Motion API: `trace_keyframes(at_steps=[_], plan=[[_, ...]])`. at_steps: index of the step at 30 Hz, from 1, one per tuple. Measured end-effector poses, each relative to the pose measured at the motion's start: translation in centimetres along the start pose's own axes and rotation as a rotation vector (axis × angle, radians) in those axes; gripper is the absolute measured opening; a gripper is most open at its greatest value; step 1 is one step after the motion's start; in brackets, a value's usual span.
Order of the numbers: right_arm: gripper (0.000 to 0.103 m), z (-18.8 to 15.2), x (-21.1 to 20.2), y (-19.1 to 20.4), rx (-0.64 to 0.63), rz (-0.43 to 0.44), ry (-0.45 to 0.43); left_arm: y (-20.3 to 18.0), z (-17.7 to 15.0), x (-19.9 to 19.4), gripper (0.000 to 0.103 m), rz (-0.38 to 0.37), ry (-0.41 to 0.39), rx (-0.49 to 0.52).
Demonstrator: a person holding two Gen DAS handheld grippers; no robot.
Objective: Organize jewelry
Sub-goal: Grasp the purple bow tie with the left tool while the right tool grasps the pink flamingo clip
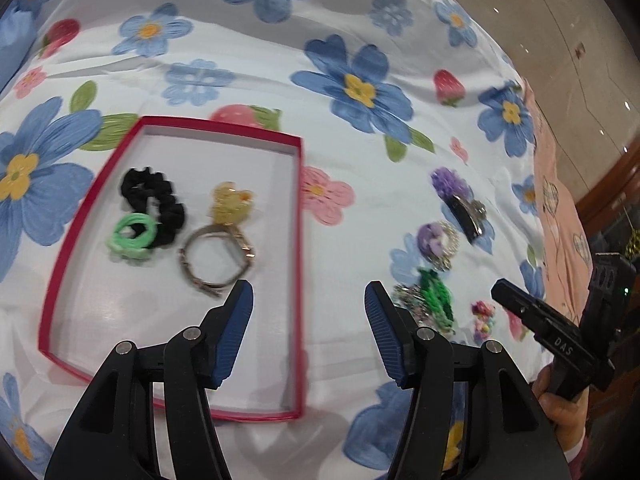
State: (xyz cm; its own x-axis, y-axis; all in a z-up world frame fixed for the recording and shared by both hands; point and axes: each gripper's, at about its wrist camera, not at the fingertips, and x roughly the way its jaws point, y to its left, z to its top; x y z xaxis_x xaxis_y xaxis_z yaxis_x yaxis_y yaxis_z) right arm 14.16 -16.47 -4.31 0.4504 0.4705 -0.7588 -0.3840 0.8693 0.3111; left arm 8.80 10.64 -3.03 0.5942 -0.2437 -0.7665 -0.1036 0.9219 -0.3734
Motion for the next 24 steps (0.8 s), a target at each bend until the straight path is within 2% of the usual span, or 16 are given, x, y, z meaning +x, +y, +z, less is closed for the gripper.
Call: trace_keyframes(at_steps=[7, 24], plan=[[0.037, -0.6, -1.7, -3.5, 0.052, -0.04, -0.026, -3.3, 0.1, 1.5, 0.059, -0.019, 0.026, 0.056], [0.037, -0.4, -1.5, -9.5, 0.129, -0.097, -0.019, -10.1, 2.1, 7.6, 0.059, -0.055, 0.104, 0.176]])
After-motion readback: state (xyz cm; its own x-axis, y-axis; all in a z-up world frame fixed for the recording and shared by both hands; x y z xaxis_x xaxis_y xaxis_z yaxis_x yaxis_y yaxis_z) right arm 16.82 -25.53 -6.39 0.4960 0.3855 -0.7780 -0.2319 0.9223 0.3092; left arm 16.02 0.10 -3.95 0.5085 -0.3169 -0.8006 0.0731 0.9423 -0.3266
